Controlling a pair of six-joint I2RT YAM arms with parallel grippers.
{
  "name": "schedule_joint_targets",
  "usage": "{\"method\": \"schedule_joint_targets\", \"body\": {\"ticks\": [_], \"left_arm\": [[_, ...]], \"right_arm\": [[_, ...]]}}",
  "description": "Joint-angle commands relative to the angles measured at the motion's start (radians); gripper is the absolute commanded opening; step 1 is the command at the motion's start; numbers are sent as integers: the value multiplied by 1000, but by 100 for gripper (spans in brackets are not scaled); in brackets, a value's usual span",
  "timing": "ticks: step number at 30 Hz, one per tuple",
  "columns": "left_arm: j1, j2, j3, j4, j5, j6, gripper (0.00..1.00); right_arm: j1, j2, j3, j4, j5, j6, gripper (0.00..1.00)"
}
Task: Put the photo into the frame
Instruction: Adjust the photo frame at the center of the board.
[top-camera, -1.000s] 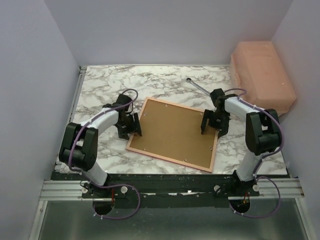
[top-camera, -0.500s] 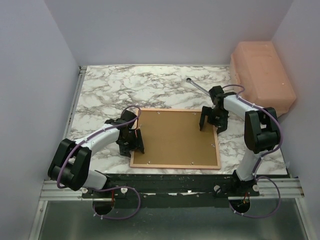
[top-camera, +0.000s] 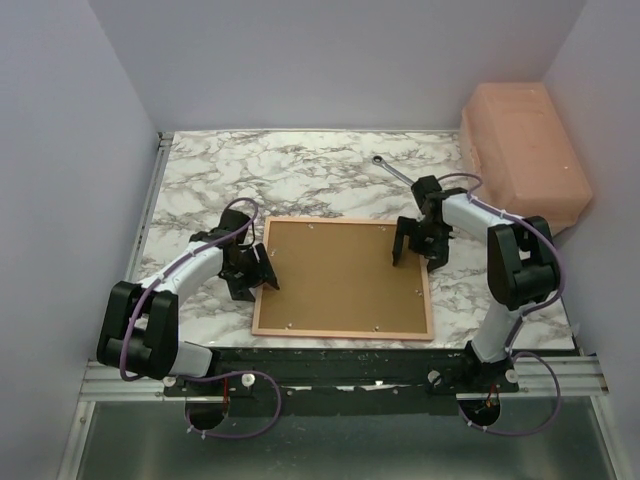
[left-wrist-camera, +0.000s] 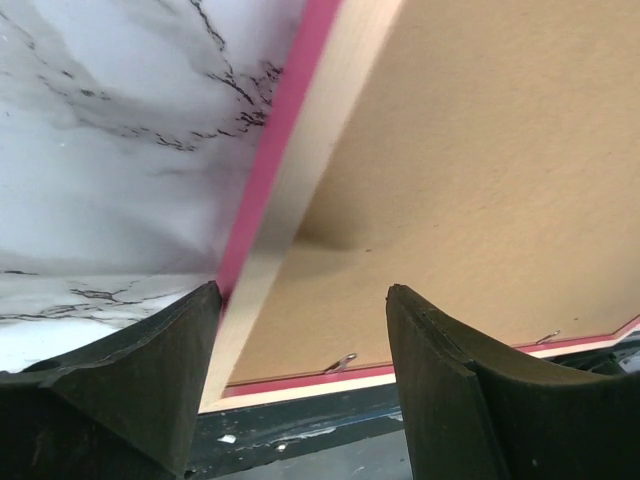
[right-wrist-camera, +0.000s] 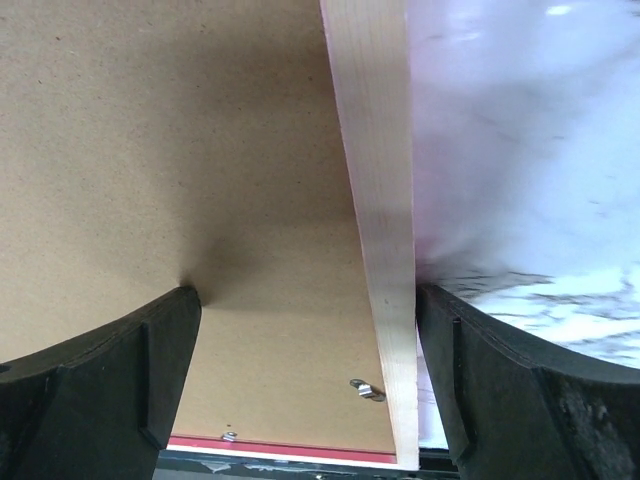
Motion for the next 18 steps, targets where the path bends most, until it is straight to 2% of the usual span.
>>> {"method": "schedule_joint_targets", "body": {"ticks": [1,7,18], "left_arm": [[27,-14,10,14,52,40,68],[50,-31,11,-7,21,55,68],[59,-1,3,0,16,80,67]], "right_arm": [[82,53,55,33,-91,8,96],[118,27,68,11,-28,20,96],[118,-189,-46,-138,105,30,98]]}}
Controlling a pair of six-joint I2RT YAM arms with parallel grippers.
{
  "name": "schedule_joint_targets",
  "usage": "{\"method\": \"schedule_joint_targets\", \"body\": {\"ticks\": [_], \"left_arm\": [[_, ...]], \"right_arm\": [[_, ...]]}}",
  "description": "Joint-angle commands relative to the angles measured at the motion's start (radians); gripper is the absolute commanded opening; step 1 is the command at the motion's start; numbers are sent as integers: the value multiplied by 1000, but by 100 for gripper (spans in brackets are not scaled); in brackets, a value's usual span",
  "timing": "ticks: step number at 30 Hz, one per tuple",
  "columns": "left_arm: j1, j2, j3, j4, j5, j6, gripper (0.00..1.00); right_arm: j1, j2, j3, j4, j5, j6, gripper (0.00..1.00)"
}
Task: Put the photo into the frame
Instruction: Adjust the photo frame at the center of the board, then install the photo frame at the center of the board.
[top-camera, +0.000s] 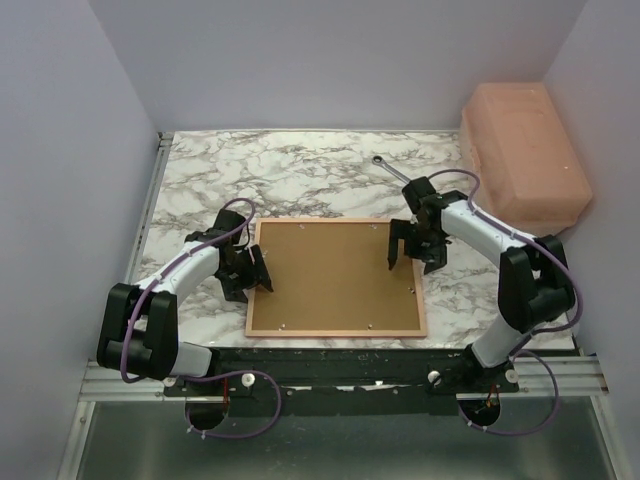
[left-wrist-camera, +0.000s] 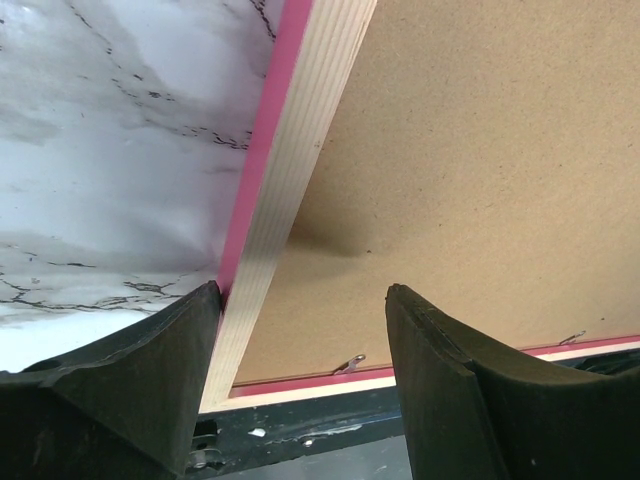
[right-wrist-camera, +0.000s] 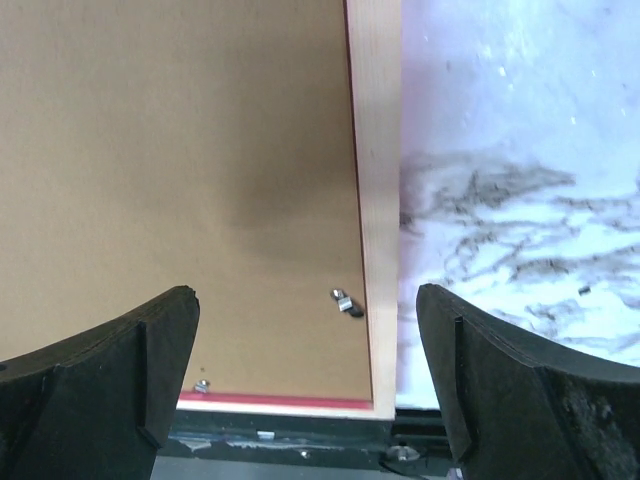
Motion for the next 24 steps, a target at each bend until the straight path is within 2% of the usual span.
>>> {"method": "schedule_joint_targets", "body": {"ticks": [1,11,20,24], "left_arm": [[5,8,3,32,26,15,67],[5,25,0,40,40,27,67],[5,36,-7,45,41,30,67],[4,43,-8,48,45,30,67]], "right_arm": [[5,-90,-42,-95,48,21,98],[3,-100,-154,-56,75,17,86],[5,-57,-178,23,39,5,67],[4,-34,-182,38,49,3,65]]}}
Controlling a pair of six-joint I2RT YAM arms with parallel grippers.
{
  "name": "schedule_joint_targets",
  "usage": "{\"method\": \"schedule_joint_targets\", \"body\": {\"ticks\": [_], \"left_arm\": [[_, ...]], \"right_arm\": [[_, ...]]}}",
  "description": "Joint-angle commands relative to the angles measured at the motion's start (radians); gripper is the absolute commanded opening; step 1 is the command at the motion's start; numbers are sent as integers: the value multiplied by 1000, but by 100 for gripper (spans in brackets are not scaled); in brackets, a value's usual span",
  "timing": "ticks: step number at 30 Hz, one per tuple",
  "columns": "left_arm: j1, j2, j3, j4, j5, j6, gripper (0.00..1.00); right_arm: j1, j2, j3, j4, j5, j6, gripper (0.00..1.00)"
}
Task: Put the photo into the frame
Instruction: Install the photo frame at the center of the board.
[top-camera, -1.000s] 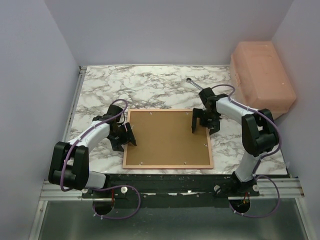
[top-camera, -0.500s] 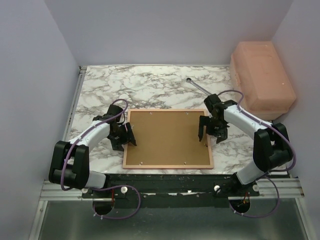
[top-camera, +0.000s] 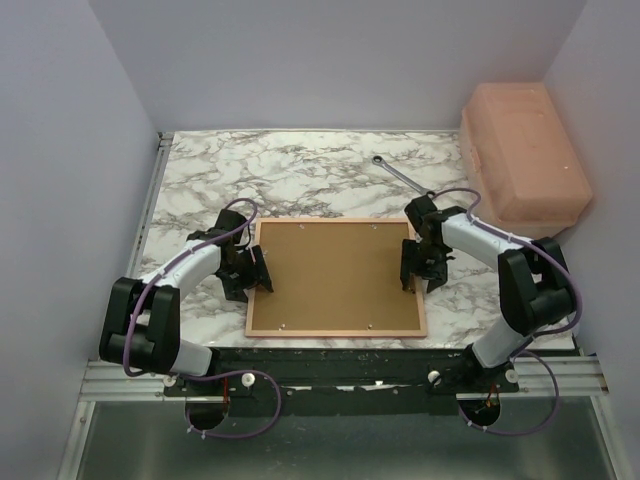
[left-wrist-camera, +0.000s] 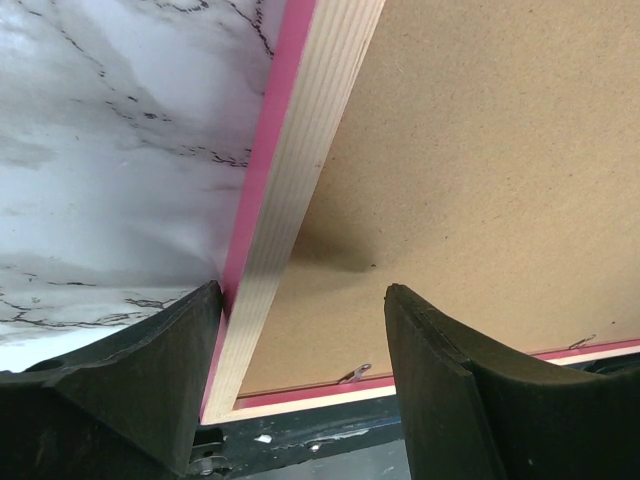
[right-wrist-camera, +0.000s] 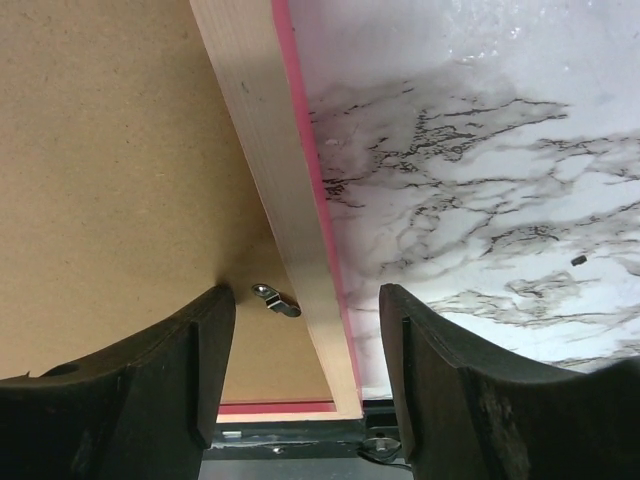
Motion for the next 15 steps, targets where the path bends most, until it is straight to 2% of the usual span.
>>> {"method": "schedule_joint_targets", "body": {"ticks": [1,5,8,10,13,15], "left_arm": [[5,13,-8,27,41,7,67],[5,18,-7,27,40,10,67],[4,26,-6,28,41,10,67],[4,28,-8,32,43,9,67],[4,34,-7,36,46,10,67],[5,41,-5,36,48,12,66]], "right_arm": [[3,30,-17,38,10,-12,64],[3,22,-19,34,16,-11,54],[5,17,-27,28,26,-11,43],[6,12,-36,27,40,-10,32],[7,12,-34,20,77,-5,9],[8,12,-27,18,97,-1,0]]}}
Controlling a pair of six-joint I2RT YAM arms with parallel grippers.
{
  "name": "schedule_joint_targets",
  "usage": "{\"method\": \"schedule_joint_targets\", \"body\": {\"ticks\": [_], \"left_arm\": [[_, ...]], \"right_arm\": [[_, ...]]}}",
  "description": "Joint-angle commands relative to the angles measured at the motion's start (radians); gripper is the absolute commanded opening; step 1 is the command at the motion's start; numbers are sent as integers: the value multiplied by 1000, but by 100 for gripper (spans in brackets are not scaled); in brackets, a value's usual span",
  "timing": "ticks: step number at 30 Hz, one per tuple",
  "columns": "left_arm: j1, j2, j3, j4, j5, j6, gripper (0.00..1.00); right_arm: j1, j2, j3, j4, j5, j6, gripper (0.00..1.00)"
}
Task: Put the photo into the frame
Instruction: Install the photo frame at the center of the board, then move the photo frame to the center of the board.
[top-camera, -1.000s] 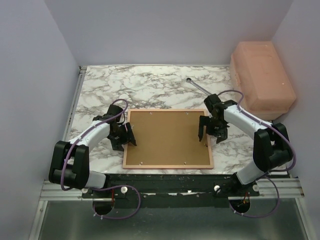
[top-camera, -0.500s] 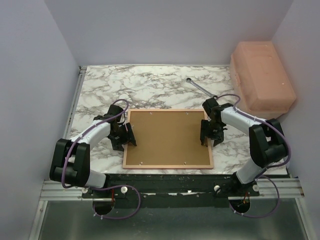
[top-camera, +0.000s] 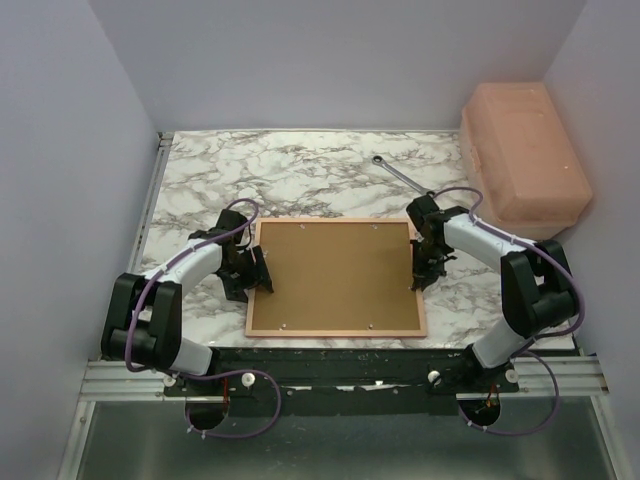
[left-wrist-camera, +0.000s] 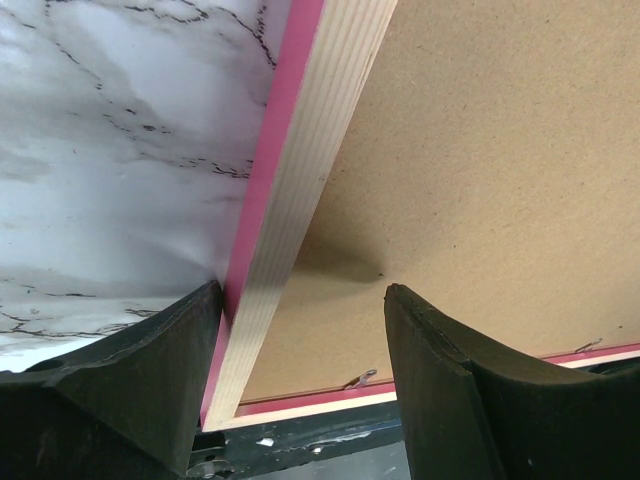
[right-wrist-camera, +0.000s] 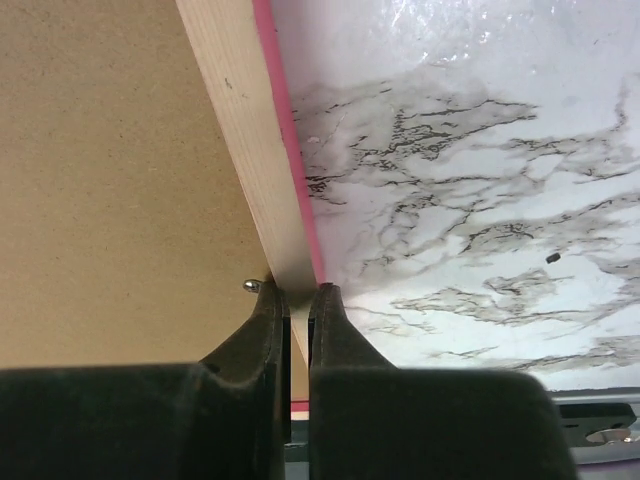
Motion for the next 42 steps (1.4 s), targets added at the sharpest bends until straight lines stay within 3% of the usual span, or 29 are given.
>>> {"method": "schedule_joint_targets", "body": {"ticks": [1,8,9,12,14,16,25,36,42], "left_arm": [[4,21,-5,23,46,9,67],[4,30,-3,26,50,15,66],[4,31,-4,27,52,16,66],[4,35,-8,31,61,22,65],[3,38,-12,35,70,26,65],[1,37,-14,37,74,27,64],[-103,50,9,66,138,-15,63],[-374,5,-3,120,155,-200,63],[-400,-18,-24,70,67,-213,69]], "right_arm": [[13,14,-14,13,85,18,1],[19,9,3,2,107,27,0],[20,8,5,4,91,29,6],[19,-3,7,24,18,43,54],[16,-5,6,47,-50,59,73],[7,-2,-1,79,-121,81,82],[-42,-28,-77,170,-294,162,86],[-135,-176,-99,41,-184,161,90],[-161,-156,-92,27,-123,164,100]]}}
